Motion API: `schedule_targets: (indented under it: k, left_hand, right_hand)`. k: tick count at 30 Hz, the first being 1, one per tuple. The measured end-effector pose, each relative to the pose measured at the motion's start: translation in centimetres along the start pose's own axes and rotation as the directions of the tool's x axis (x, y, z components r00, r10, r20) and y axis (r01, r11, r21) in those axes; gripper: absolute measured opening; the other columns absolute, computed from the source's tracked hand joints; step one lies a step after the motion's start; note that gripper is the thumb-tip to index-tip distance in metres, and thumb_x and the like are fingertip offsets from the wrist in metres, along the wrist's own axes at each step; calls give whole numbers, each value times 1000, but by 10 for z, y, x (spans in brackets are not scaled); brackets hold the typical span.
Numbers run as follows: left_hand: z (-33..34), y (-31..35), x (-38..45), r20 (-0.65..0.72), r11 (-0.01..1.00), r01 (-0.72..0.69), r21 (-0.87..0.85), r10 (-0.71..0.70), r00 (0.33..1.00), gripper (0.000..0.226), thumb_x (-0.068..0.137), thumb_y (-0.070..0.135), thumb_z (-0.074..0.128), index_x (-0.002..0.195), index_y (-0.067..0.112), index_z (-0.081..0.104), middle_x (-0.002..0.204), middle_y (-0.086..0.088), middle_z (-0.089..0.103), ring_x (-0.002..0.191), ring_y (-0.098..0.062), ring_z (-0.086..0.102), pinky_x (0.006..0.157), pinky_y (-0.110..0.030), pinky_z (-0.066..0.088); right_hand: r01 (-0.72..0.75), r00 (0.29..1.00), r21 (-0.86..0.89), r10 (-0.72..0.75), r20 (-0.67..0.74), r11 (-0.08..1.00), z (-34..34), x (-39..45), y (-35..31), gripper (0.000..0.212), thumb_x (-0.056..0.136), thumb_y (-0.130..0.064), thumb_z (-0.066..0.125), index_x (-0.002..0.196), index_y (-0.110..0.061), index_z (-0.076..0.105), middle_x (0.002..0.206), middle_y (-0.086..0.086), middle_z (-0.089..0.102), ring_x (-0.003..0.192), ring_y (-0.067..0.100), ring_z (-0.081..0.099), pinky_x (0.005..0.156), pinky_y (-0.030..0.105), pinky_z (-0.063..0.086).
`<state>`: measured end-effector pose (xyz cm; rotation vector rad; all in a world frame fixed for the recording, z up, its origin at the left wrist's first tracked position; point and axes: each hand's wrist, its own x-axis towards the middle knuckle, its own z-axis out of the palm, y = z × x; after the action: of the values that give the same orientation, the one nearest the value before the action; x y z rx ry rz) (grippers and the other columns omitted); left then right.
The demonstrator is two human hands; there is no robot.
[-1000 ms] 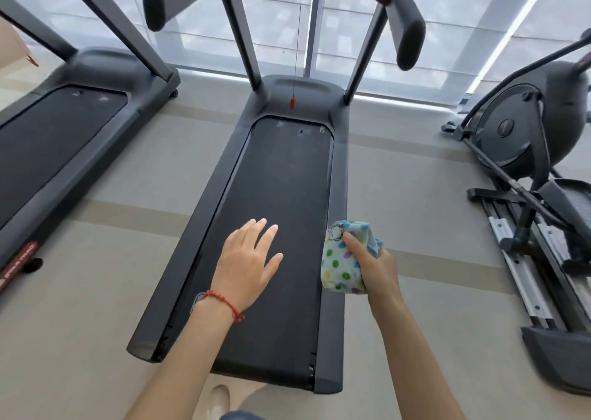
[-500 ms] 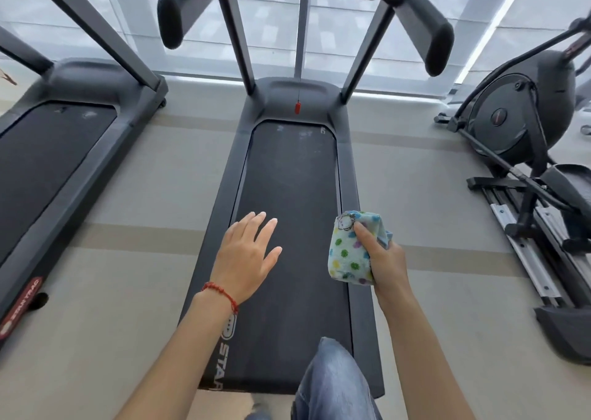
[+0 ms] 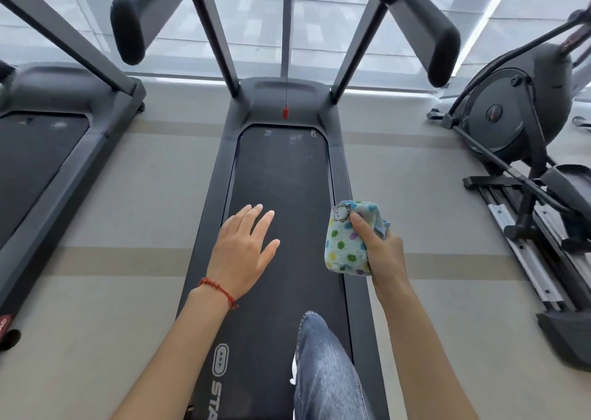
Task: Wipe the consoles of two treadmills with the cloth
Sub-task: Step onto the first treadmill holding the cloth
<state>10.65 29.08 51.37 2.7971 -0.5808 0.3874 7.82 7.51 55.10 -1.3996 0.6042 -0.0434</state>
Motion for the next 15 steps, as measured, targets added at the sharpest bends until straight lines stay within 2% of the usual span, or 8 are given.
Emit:
schedule_targets:
  k: [3,8,15]
  left_hand:
    - [5,1,44,19,1000,18,-7,-18,1000,52,87,37,38,116,2,63,115,-18,62,107,-36,60,82,-48,51]
    - [-12,15,122,52,999,39,-12,-38,998,51,87,36,39,117,2,62,116,-18,62,108,-35,60,84,-48,50]
    - [-55,27,202,56,999,54,1,-54,997,51,87,36,38,117,3,62,116,-18,62,109,-35,60,84,-48,50]
  right_hand:
    - [-21,1000,7,21,3,1000,2,37,-23,19,77,-29,70,90,-18,61,90,3,67,87,23,67,78,40,56]
    - [-75,996,42,73,48,996,2,87,-88,13,80,-26,68,88,-18,62,86,1,67,81,18,67,69,34,57]
    - [-149,985,128,136,109,980,12,132,-173,23,77,-25,69,95,-12,62,87,2,68,81,20,69,78,41,56]
